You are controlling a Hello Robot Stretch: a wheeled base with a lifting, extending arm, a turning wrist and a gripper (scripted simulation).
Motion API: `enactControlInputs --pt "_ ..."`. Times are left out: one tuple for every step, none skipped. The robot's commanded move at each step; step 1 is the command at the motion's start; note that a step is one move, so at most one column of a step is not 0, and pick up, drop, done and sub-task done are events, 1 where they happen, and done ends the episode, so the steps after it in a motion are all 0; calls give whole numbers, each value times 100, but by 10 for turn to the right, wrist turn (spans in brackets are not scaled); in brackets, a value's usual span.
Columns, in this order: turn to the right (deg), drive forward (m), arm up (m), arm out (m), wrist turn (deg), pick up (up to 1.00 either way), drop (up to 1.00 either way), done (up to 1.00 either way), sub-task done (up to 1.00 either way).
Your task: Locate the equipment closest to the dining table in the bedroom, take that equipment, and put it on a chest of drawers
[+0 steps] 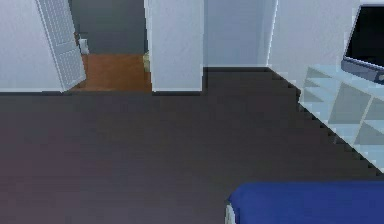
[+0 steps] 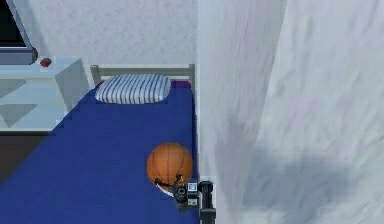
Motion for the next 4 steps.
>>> enactControlInputs --pt "0 0 0 0 0 100 0 0 0" --pt "0 0 10 0 0 0 0 0 0" --pt "0 0 34 0 0 0 0 0 0" --pt "0 0 0 0 -450 0 0 0 0"
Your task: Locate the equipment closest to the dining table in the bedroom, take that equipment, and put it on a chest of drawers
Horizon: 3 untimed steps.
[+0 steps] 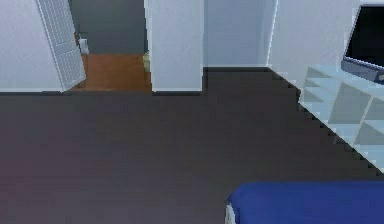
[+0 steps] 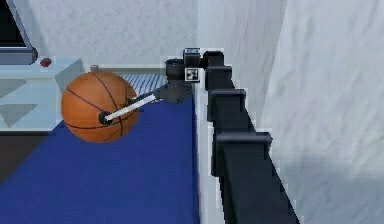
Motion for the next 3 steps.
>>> enactControlInputs --pt "0 0 0 0 -450 0 0 0 0" --pt "0 0 0 0 -180 0 0 0 0" --pt "0 0 0 -32 0 0 0 0 0"
